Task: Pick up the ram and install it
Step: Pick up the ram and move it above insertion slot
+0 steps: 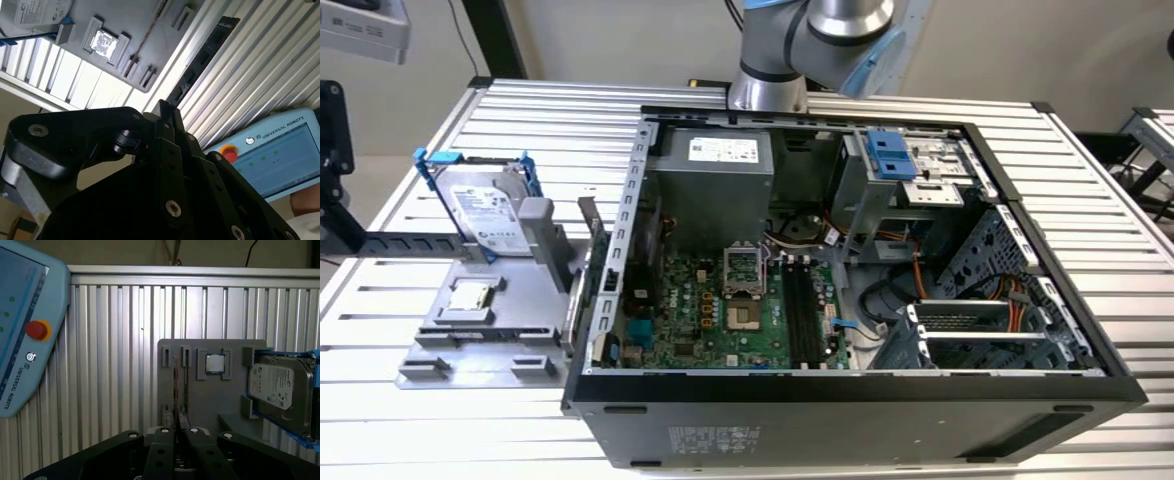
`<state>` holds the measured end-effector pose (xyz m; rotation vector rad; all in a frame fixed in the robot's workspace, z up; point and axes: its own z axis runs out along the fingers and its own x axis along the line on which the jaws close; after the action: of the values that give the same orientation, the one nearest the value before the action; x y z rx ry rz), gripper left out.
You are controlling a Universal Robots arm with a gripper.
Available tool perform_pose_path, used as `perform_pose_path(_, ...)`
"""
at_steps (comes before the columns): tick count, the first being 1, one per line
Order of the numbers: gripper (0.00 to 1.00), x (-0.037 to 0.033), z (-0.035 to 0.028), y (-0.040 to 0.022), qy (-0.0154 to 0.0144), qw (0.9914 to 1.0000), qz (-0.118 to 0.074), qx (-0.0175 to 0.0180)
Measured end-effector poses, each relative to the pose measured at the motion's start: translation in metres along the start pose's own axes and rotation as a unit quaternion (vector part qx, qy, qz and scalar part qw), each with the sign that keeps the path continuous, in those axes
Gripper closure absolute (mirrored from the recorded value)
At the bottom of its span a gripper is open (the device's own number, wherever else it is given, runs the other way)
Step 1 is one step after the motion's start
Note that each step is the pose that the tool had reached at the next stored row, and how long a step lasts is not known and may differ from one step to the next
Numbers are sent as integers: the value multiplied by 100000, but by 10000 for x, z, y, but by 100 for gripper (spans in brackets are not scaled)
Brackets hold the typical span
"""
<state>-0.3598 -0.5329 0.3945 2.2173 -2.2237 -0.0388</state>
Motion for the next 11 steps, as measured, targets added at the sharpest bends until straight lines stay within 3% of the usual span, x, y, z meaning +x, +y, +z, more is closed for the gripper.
perform_pose_path(4,100,0,-1,-106,-5,100000,4,4)
perform_pose_path(11,100,-1,-6,-362,-1,100000,6,-32)
